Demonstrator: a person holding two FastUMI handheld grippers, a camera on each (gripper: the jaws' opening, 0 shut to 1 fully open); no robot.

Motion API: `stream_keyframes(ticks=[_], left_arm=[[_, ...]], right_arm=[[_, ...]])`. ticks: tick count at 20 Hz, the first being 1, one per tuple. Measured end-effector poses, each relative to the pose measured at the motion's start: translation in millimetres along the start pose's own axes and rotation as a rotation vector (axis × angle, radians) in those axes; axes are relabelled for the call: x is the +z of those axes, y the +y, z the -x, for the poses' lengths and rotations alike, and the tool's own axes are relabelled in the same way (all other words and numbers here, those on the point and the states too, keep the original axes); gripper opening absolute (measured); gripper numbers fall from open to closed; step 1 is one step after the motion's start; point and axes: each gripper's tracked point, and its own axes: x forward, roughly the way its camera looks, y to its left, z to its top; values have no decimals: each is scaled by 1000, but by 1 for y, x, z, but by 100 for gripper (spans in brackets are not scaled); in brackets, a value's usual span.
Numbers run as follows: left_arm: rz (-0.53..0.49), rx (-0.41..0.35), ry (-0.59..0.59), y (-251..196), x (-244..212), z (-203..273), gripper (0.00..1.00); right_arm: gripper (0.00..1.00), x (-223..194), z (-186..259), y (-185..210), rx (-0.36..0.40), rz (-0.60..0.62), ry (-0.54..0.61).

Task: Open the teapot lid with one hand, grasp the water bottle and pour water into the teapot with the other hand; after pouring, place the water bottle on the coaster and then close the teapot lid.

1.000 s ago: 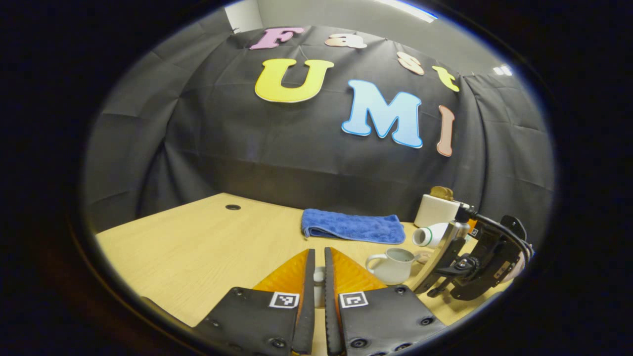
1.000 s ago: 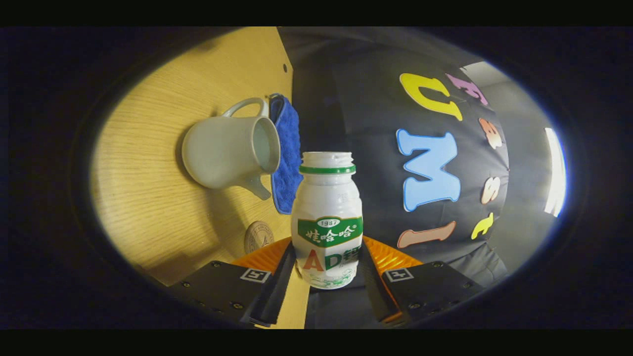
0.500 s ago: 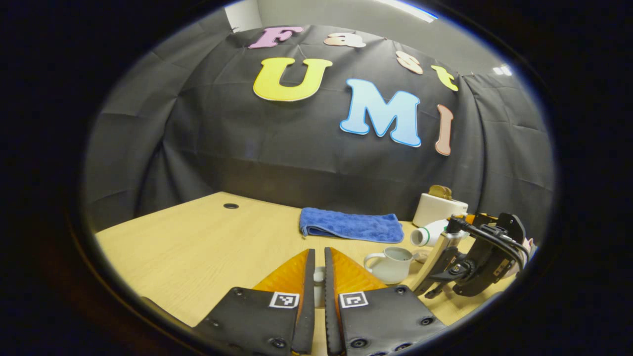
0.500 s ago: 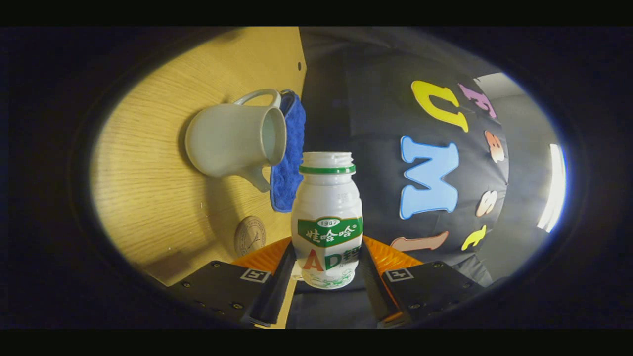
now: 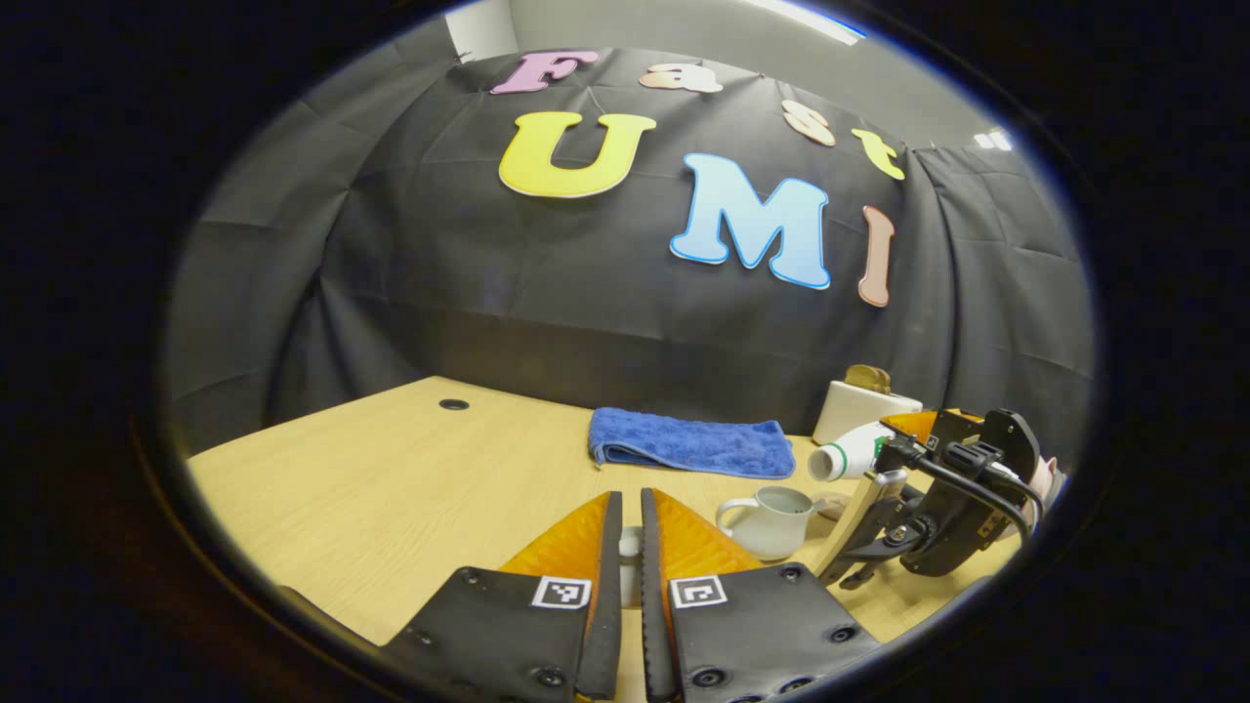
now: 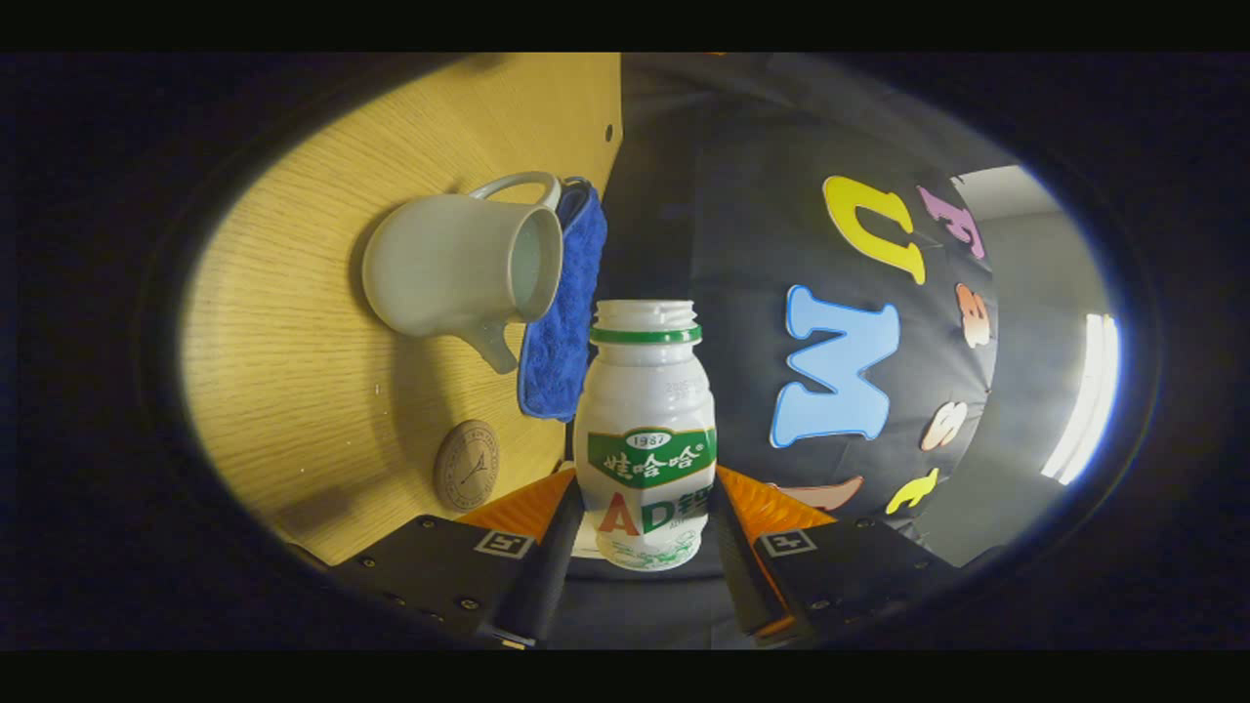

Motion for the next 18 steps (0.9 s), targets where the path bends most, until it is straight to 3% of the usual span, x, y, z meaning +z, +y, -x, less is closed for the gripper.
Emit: stream_keyframes(ticks=[2, 3, 4, 6, 18], left_arm=[[1, 0, 1, 0, -1, -2, 19], [1, 0, 2, -1, -2, -2, 16], [1, 0, 3, -1, -2, -2, 19], [0, 0, 5, -1, -2, -1, 16], [-3, 1, 14, -2, -6, -2, 16]], right_arm=[[69, 1, -1, -2, -4, 17, -7], [69, 1, -2, -2, -4, 23, -10], [69, 2, -2, -2, -4, 28, -13], [69, 2, -3, -3, -6, 37, -17], [69, 6, -8, -9, -22, 87, -37]])
